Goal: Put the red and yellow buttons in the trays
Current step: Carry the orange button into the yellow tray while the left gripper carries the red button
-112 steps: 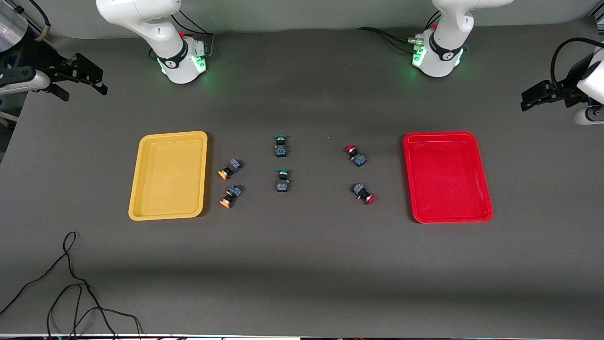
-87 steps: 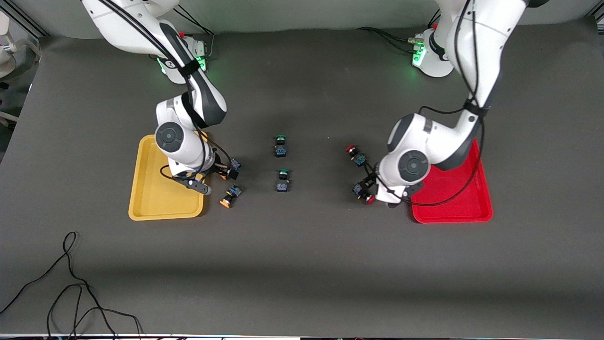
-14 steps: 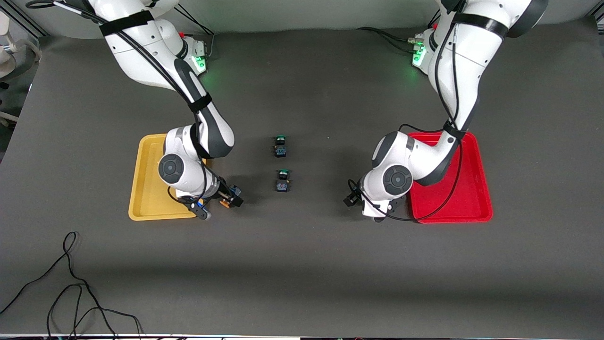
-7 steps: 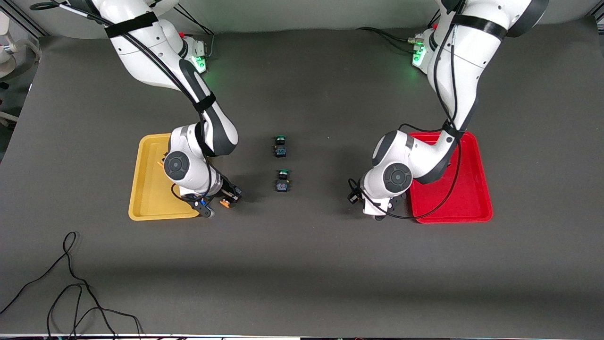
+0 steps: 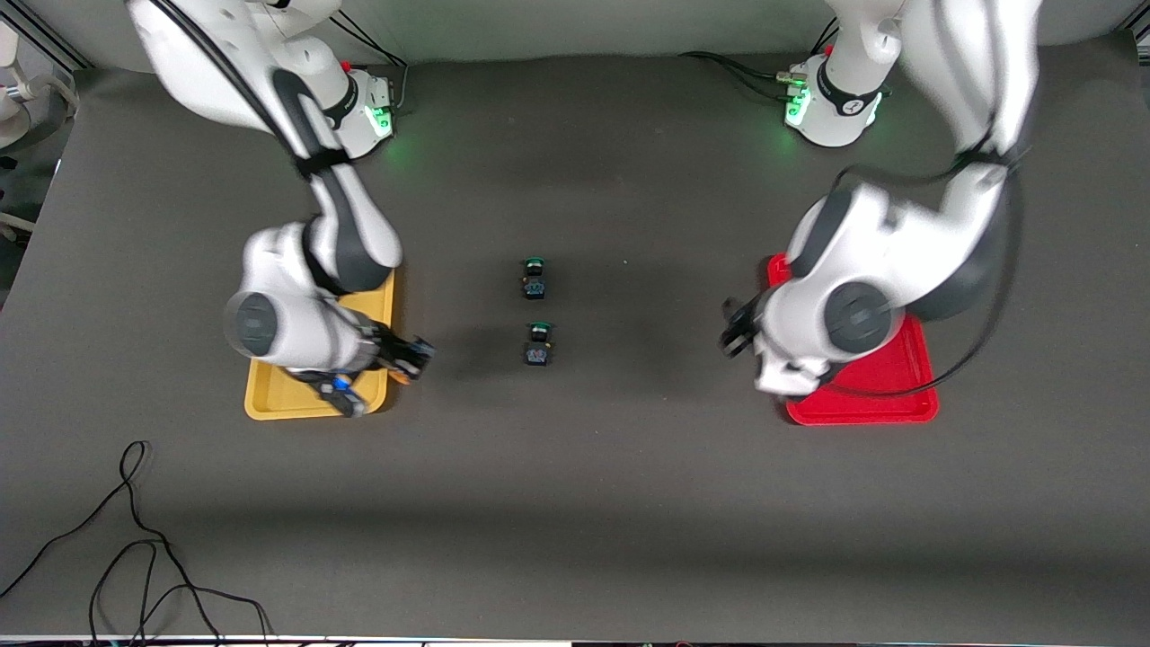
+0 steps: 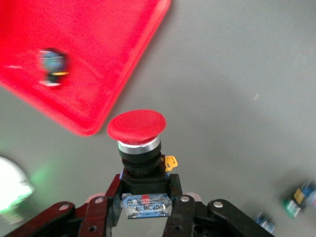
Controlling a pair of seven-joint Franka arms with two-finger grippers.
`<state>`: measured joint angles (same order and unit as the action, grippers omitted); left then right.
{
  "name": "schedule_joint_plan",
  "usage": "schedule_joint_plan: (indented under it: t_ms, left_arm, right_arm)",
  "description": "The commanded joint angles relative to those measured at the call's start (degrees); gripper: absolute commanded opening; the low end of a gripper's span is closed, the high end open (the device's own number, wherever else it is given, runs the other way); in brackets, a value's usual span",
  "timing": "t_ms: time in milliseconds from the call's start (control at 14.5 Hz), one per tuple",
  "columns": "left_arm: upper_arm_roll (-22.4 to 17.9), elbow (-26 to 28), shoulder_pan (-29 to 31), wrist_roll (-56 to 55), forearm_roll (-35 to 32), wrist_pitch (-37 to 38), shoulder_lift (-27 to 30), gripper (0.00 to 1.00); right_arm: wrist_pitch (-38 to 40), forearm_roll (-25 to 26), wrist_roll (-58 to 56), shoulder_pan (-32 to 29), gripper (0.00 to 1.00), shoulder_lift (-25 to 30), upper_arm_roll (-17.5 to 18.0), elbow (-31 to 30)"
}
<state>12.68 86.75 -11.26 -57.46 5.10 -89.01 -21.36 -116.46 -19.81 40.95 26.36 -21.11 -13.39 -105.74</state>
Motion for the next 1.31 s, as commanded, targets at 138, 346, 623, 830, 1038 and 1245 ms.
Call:
schedule_joint_plan:
  t_ms: [138,346,623,830,1038,1245]
  left_arm:
    - [-6.50,8.24,1.69,19.43,0.00,6.12,14.04,0.00]
    - [-15.47,13.96,1.68,37.19,-0.44,3.41,16.88,0.01]
    - [-22.87,21.95,2.03,51.72,-0.44,-10.98,12.59,0.04]
    - [-23.05,25.04,2.04,52.01,-0.35,-20.04,6.17,0.03]
    - [-23.05,25.66,1.95,51.92,0.61,-25.15,0.63,0.00]
    - [-22.96,25.57,1.86,51.74,1.14,-29.80,-2.45,0.00]
  right_arm:
    - [-1.73,0.91,-12.89,-0.34,0.00,6.26,-6.81,-11.39]
    - [-17.09,0.65,-22.37,-0.78,0.00,7.14,-7.61,-23.08]
    - [-23.46,0.56,-26.44,-2.01,0.00,3.80,-7.79,-25.04]
    - [-23.37,0.47,-26.45,-2.54,1.00,4.15,-7.79,-24.69]
    - [-22.06,0.47,-25.74,-2.37,1.00,6.95,-7.79,-23.90]
    - [-11.03,0.56,-25.83,-2.37,1.00,12.13,-7.97,-19.17]
